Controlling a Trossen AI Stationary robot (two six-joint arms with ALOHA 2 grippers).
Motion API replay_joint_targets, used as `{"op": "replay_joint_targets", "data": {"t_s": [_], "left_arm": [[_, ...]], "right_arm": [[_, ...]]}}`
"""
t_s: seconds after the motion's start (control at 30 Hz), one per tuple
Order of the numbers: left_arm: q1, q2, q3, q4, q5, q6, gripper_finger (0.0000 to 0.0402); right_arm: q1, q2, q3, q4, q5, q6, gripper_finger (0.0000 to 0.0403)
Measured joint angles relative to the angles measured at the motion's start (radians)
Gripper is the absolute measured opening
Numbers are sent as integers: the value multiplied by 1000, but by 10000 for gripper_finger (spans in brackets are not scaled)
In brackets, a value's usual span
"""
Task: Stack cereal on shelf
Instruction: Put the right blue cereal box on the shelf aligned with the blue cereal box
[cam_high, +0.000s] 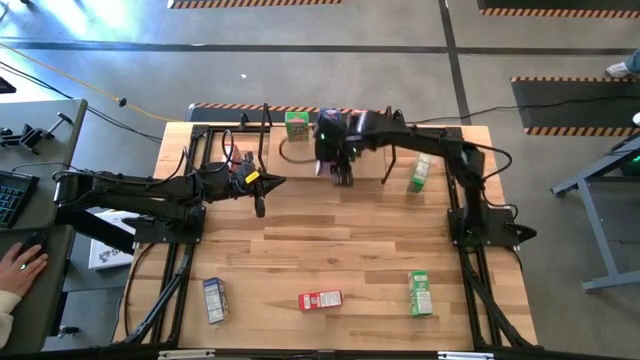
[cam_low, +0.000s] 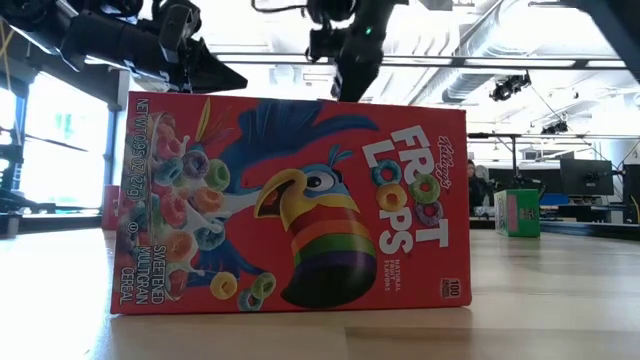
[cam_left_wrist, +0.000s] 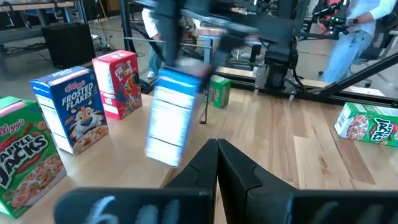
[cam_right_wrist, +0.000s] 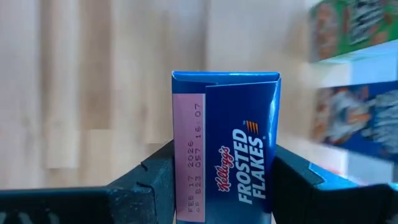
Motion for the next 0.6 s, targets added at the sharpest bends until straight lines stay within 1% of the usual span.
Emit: {"op": "replay_joint_targets", "data": {"t_s": [0.1,0.2,0.27,0.4,0.6], "left_arm": [[0,0,0,0,0,-1,0],[0,0,0,0,0,-1,0],[0,0,0,0,0,6,0],[0,0,0,1,0,7,0],[-1,0,0,0,0,7,0]], "right_arm": [[-60,72,99,-38,-9,-77,178],[-115,144,204,-82,-55,-131,178],[-146,190,266,-105,-79,-141,178],[-180,268,359,-140,-79,-151,178],[-183,275,315,-138,-82,-162,178]]}}
